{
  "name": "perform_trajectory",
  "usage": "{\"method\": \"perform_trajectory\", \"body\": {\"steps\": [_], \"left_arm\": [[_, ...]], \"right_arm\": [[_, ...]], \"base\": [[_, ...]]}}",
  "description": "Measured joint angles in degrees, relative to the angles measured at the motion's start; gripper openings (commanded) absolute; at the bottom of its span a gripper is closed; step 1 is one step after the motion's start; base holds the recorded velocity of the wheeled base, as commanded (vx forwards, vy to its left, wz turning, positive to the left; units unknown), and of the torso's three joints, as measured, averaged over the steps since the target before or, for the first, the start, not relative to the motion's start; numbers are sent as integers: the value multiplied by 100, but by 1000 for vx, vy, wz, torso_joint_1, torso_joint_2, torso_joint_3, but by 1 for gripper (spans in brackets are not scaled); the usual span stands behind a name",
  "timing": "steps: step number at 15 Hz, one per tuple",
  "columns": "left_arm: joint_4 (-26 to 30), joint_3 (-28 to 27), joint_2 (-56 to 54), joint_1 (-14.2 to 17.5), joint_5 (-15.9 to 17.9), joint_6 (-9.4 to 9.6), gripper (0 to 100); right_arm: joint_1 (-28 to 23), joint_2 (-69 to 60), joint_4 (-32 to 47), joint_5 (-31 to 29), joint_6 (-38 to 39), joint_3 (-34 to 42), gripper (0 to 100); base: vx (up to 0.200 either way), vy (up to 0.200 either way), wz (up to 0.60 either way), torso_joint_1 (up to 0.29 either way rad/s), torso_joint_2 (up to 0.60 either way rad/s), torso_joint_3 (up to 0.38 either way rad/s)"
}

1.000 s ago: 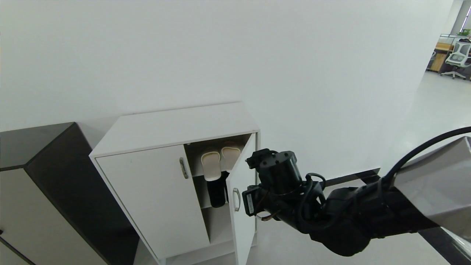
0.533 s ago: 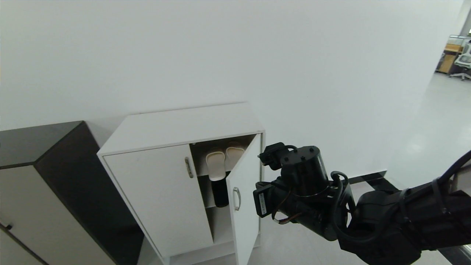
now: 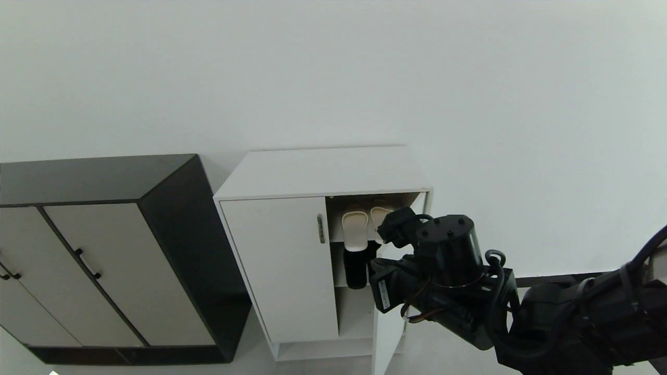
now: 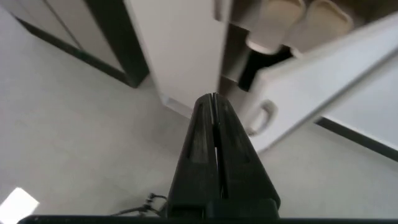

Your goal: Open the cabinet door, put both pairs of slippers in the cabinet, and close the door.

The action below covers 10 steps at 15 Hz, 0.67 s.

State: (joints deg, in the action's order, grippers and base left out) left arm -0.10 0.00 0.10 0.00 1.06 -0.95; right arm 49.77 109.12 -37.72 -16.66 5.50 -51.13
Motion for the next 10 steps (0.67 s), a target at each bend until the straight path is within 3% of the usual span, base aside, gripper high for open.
{"method": "perform_trajectory", "body": {"steps": [2, 5, 7, 10], "left_arm": [[2, 0, 0, 0, 0, 0, 0], [2, 0, 0, 0, -5, 5, 0], [2, 0, 0, 0, 5, 16, 0], [0, 0, 0, 0, 6, 20, 0]], "right_arm": [[-276, -77, -143, 137, -277, 284, 0], [-813, -129, -277, 1300, -601, 769, 0], [-1083, -105, -453, 1858, -706, 981, 0], [-1248, 48, -701, 1961, -724, 1075, 0]], "base": [[0, 0, 0, 0, 0, 0], [0, 0, 0, 0, 0, 0], [200, 0, 0, 2, 2, 7], [200, 0, 0, -4, 2, 2]]}}
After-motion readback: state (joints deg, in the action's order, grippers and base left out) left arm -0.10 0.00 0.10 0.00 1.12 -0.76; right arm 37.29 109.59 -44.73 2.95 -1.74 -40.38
